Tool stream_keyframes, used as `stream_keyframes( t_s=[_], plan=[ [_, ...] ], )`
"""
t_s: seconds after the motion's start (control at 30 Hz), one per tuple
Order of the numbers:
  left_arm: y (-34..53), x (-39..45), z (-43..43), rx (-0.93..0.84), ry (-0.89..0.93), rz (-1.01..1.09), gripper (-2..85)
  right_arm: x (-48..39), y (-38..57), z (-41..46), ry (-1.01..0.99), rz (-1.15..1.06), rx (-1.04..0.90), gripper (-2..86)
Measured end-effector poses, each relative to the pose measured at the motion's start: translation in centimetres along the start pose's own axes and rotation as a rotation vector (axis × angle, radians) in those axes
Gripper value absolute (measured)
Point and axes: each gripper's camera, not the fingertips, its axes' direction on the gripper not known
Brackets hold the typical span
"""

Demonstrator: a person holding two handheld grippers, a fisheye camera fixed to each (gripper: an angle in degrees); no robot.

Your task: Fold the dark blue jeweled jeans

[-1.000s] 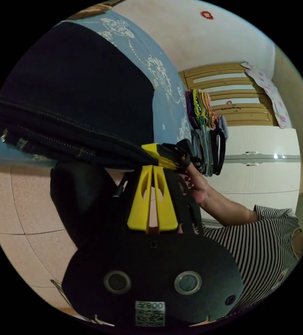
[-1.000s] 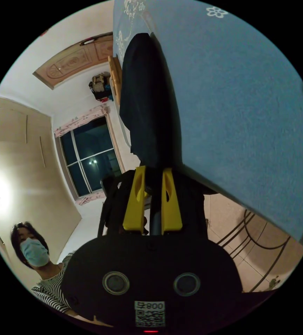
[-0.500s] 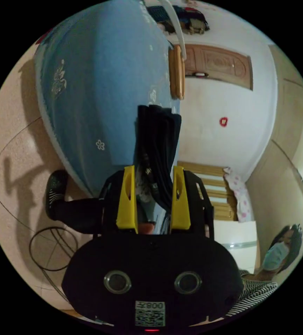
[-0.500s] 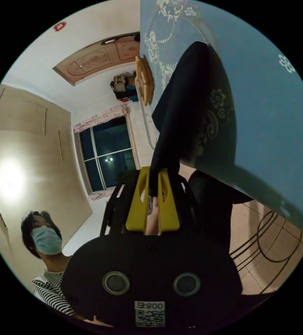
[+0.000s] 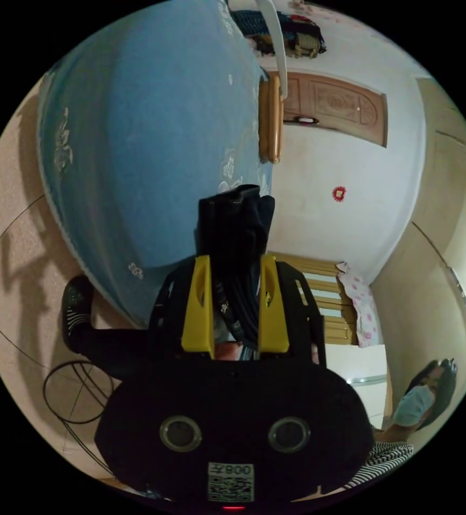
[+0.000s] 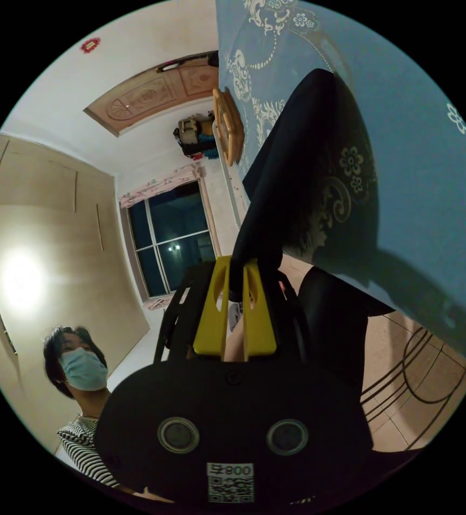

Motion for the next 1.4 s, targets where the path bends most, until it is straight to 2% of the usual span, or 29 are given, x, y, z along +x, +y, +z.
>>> stream_keyframes(
  t_s=[0.17, 0.4, 0.8, 1.1, 1.4],
  plan=[
    [2.3, 0.7, 3.5, 0.004, -0.048, 0.014, 7.5, -2.3, 4.1, 4.0, 0.040, 0.000, -0.014, 1.8],
    [7.7, 2.7, 7.8, 0.024, -0.020, 0.076, 6.8, -7.2, 11.6, 8.5, 0.065, -0.043, -0.003, 1.3],
    [20.5, 7.5, 18.9, -0.111, 0.024, 0.213, 6.4, -17.2, 30.6, 12.9, -0.051, -0.146, 0.061, 0.6],
    [29.4, 12.9, 37.9, -0.379, 0.030, 0.353, 6.2, -26.6, 44.9, 10.2, -0.116, -0.271, 0.295, 0.4],
    [44.1, 25.5, 65.9, -0.729, 0.360, 0.628, 6.1, -46.0, 62.3, -0.6, 0.051, -0.672, 0.685, 0.4]
  ],
)
